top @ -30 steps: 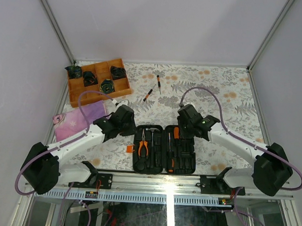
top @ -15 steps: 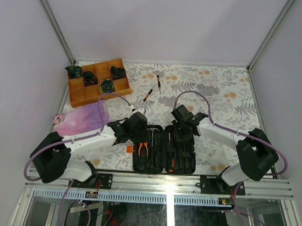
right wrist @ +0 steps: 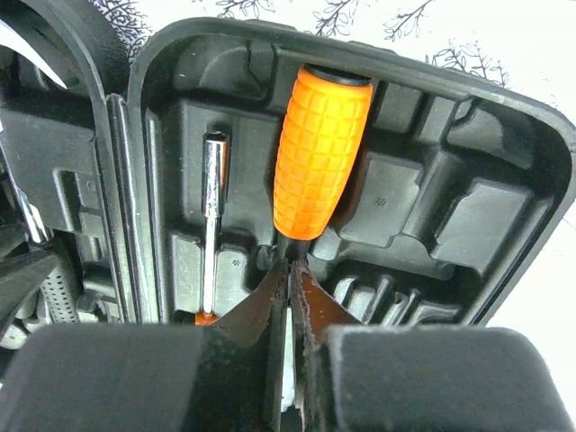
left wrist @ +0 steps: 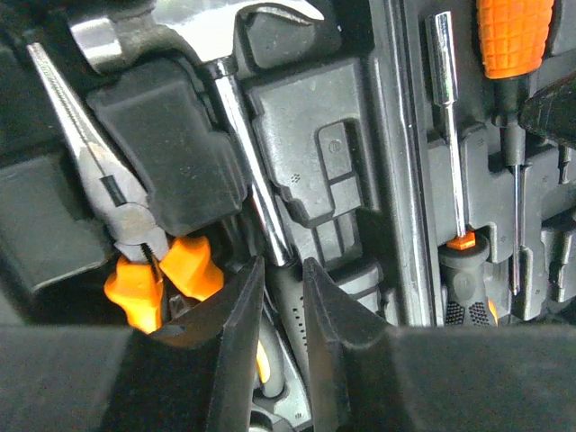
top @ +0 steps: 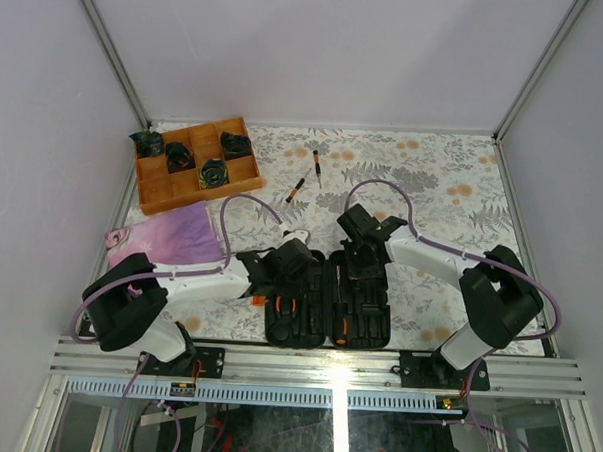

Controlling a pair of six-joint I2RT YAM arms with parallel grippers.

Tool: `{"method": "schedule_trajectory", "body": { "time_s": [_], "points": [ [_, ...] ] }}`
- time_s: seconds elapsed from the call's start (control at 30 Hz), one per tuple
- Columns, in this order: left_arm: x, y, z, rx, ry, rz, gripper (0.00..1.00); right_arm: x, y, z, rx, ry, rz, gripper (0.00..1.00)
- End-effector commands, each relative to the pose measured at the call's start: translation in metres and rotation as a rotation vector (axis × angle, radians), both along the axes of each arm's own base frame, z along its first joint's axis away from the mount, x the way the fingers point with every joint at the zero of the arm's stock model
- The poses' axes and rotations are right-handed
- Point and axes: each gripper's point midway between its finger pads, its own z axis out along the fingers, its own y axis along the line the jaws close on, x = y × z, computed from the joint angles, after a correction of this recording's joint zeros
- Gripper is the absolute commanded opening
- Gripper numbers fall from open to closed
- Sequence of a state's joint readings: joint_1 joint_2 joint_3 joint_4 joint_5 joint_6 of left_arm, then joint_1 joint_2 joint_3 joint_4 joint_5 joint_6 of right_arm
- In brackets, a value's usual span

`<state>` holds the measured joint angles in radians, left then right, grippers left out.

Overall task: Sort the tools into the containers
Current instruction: Adjust the screwdriver in the storage box.

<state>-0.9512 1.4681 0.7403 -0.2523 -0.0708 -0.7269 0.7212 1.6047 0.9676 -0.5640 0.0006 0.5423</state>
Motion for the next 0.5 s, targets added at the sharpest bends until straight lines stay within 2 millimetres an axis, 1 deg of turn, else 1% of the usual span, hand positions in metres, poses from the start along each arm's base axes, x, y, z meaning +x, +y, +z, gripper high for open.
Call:
{"method": "schedule_trajectory", "body": {
  "time_s": [0.0,0.07,0.17,0.23,0.37,0.47],
  "points": [
    [-0.004,-0.002,-0.012,0.011,0.006,0.006,0.23,-0.026,-0.009,-0.032,-0.051,0.151,0.019,0.08],
    [-0.006,-0.002,-0.015,0.008,0.013,0.009,0.23,-0.032,-0.014,-0.037,-0.067,0.170,0.014,0.09],
    [-0.006,-0.001,-0.017,0.009,0.016,0.013,0.22,-0.030,-0.017,-0.032,-0.065,0.135,-0.003,0.12],
    [-0.006,-0.001,-0.018,0.013,0.018,0.014,0.22,-0.022,-0.013,-0.018,-0.030,0.076,-0.006,0.16],
    [-0.007,0.000,-0.020,0.020,0.022,0.018,0.22,-0.005,-0.006,0.010,0.033,-0.045,-0.030,0.19],
    [-0.007,0.000,-0.021,0.022,0.024,0.017,0.22,0.001,-0.003,0.026,0.072,-0.098,-0.048,0.21]
  ]
}}
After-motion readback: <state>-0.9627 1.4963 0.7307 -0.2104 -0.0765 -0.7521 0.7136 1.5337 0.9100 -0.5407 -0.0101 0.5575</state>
